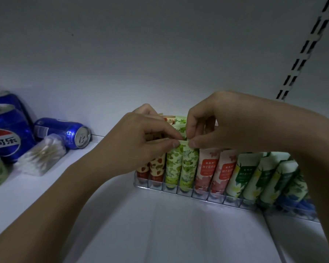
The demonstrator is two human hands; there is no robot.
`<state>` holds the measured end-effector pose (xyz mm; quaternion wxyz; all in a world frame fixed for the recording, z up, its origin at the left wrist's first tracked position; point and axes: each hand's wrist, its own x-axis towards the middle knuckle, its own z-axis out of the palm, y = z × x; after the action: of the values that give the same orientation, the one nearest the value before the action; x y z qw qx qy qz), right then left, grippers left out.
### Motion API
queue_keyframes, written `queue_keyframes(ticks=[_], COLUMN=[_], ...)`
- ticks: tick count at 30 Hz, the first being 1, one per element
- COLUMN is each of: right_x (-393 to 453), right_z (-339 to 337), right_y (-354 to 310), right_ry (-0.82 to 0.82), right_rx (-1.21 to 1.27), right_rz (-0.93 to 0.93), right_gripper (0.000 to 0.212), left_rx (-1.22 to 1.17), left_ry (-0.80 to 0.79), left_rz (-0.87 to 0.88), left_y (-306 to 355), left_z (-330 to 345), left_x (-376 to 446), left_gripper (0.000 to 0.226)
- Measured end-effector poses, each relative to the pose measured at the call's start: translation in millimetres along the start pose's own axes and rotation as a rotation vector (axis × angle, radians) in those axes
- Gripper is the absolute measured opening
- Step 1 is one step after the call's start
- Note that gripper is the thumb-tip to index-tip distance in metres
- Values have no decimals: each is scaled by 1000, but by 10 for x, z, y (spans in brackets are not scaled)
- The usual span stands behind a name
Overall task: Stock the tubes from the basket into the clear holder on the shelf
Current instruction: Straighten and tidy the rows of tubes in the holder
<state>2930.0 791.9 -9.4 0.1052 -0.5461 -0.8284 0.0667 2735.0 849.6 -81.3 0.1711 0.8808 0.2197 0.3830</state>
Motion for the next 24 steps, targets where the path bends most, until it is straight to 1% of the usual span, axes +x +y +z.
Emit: queue_keyframes(ticks=[3,6,9,14,21,24], right_x=[3,13,14,15,13,-2], right_z=[17,29,35,41,47,17], right_y=[11,15,7,-2,21,-1], right_ry=[18,26,33,30,27,23], right_rx=[-8,-11,-16,11,7,6], right_rz=[4,16,17,29,23,21], right_gripper=[12,15,16,15,14,13], left_rx=[-25,-50,-44,-31,10,27], left_ry=[3,3,1,-4,-2,38], left_rz=[-18,-42,-49,-46,-10,26], left_y=[4,5,8,20,7,66], left_z=[3,0,-7,-8,2,-21], left_x=[-1,-3,-10,-8,0,7], left_gripper=[14,14,20,22,16,12])
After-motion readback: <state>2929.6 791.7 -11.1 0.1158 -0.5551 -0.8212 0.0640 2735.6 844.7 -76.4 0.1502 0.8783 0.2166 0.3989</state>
